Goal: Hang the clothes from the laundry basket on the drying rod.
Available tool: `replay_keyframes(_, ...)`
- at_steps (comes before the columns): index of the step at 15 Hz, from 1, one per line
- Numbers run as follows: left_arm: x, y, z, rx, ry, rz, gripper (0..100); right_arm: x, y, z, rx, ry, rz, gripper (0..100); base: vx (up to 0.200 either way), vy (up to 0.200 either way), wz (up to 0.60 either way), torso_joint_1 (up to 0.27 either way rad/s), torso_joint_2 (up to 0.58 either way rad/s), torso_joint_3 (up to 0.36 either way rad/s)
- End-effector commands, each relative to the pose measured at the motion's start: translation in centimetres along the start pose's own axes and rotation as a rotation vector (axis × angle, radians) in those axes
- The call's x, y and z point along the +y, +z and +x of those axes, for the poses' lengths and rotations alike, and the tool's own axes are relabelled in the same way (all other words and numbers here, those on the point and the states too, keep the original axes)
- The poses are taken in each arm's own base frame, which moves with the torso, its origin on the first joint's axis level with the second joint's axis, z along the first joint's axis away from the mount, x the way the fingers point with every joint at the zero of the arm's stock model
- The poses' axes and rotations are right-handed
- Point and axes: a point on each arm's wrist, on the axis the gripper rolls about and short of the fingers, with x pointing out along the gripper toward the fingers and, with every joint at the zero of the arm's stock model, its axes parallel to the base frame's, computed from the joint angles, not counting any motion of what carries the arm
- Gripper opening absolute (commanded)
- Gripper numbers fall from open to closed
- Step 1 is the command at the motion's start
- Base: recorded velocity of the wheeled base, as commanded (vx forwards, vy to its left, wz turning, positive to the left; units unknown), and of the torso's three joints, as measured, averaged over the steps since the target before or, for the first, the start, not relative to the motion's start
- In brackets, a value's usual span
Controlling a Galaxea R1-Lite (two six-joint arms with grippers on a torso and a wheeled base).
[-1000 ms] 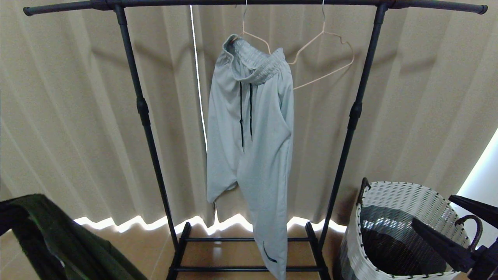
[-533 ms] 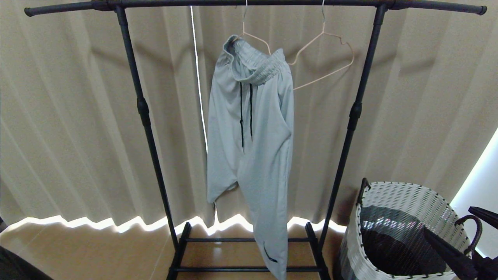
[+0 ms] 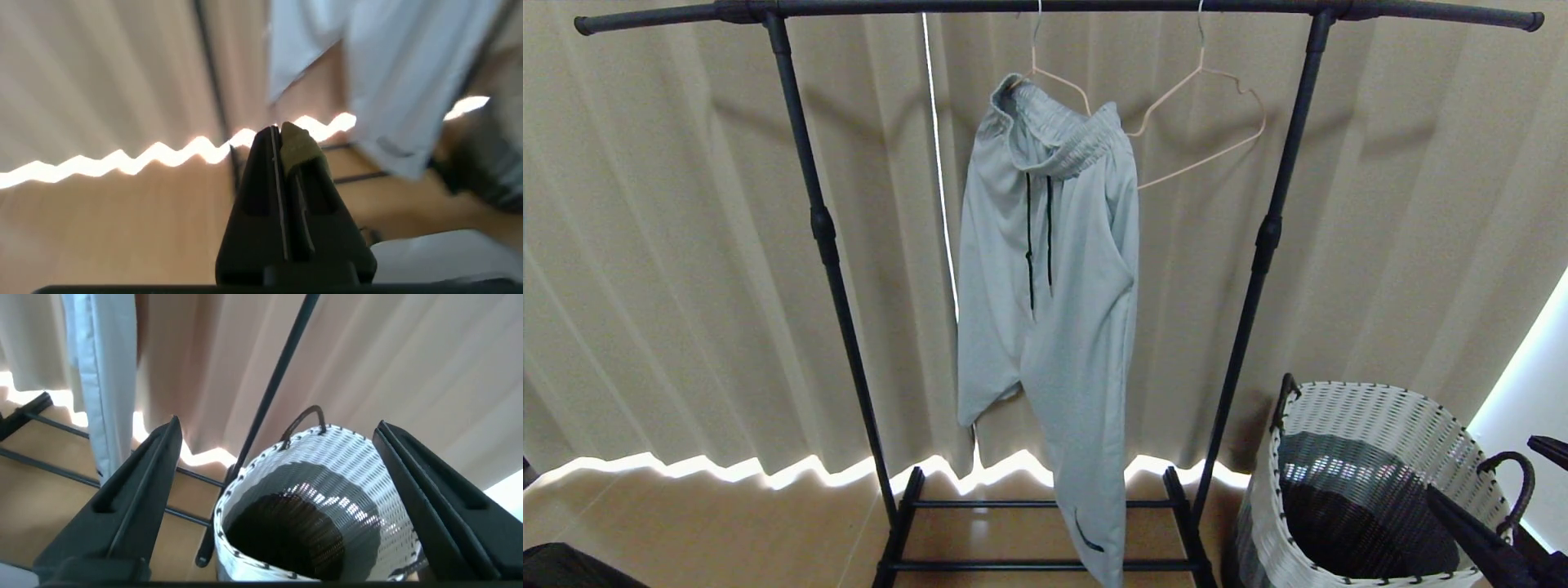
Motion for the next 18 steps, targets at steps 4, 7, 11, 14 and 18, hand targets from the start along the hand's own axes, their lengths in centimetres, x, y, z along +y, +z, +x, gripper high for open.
replay_keyframes(4, 0.2, -1.9, 1.6, 0.016, 0.126, 0.035, 0, -0.5, 0.0, 0.0, 0.009, -0.061, 0.008, 100, 0.000, 0.000, 0.00, 0.000, 0.00, 0.000)
replay_keyframes(7, 0.2, -1.8, 1.6, -0.004, 0.128, 0.035, 0, -0.8, 0.1, -0.1, 0.005, -0.092, 0.016, 100, 0.000, 0.000, 0.00, 0.000, 0.00, 0.000)
replay_keyframes(11, 0.3, -1.1, 1.7, -0.066, 0.123, 0.047, 0, -0.6, -0.4, -0.6, 0.000, -0.093, 0.016, 100, 0.000, 0.000, 0.00, 0.000, 0.00, 0.000)
replay_keyframes(14, 0.2, -0.9, 1.7, -0.078, 0.090, 0.057, 0, -0.6, -0.2, -0.7, -0.009, -0.092, 0.014, 100, 0.000, 0.000, 0.00, 0.000, 0.00, 0.000)
replay_keyframes(18, 0.0, -0.9, 1.7, -0.090, 0.031, 0.066, 0, -0.6, -0.3, -0.5, 0.000, -0.090, 0.014, 100, 0.000, 0.000, 0.00, 0.051, -0.18, -0.130)
